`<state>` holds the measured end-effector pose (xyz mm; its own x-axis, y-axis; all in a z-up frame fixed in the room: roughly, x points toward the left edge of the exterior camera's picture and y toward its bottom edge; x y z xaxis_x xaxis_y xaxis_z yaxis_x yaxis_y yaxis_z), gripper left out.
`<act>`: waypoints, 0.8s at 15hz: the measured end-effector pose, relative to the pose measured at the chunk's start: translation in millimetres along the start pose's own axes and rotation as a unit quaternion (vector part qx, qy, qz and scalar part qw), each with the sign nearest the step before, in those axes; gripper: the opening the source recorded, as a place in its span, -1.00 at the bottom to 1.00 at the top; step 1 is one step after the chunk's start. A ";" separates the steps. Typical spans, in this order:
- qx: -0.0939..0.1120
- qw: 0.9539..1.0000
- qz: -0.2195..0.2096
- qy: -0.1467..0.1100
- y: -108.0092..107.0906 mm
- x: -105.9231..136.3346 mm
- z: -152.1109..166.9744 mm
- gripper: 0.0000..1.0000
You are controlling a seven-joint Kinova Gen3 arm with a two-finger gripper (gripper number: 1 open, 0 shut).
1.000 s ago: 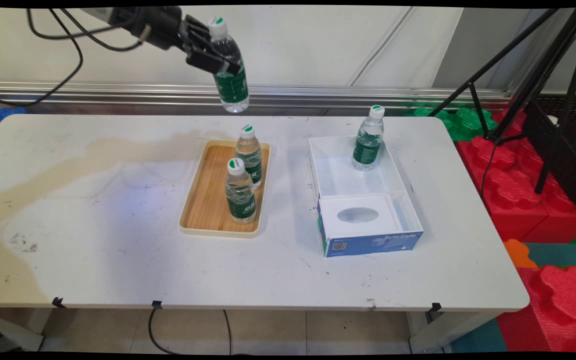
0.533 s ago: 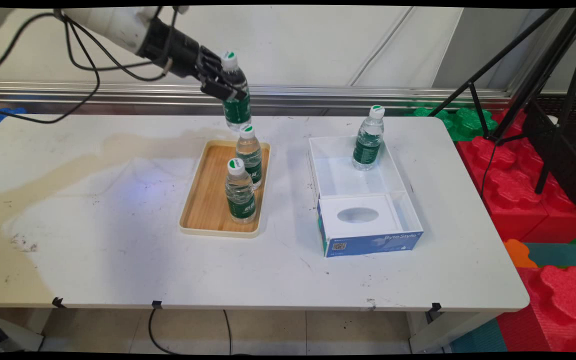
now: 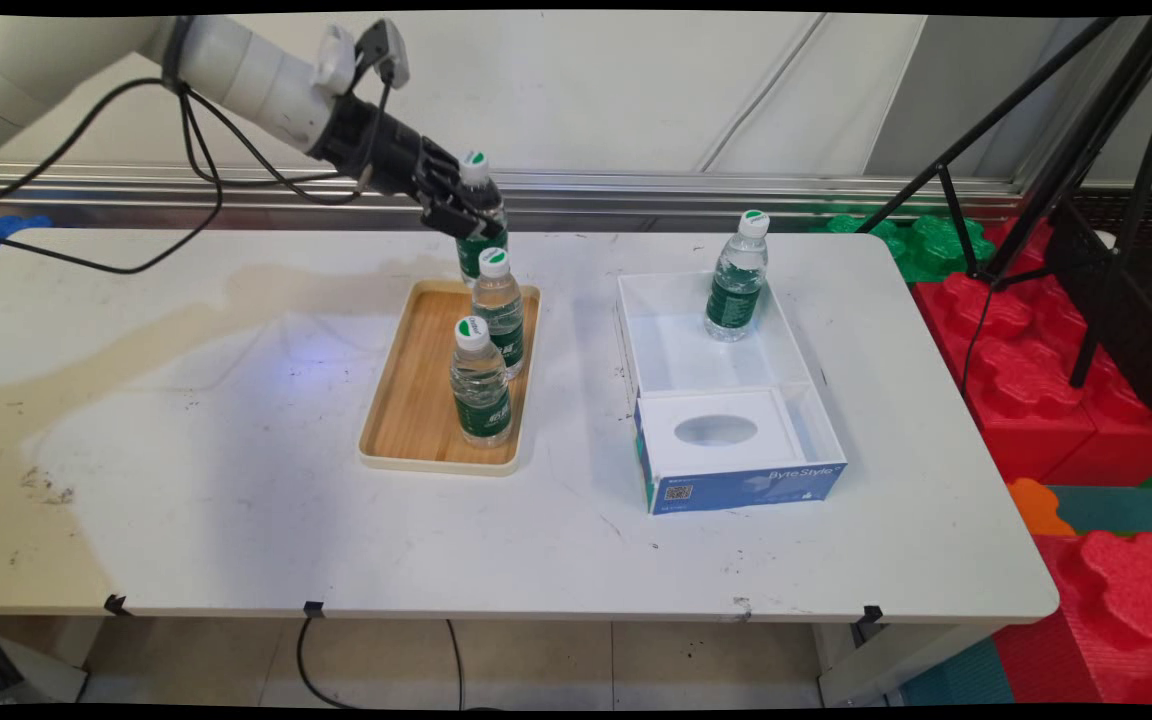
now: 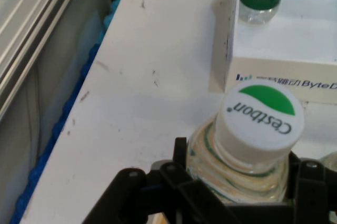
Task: Place the picked object on the tray
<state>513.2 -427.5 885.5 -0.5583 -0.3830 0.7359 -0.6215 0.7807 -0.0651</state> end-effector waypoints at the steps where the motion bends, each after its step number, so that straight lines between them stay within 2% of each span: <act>1: -0.001 1.000 0.000 -0.002 -0.7 -2.6 3.5 -1.00; 12: -0.016 1.000 -0.001 -0.008 -2.8 -27.7 44.0 -1.00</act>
<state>506.3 -440.8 835.7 -0.5663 -0.3916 0.7252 -0.6040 0.7958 -0.0420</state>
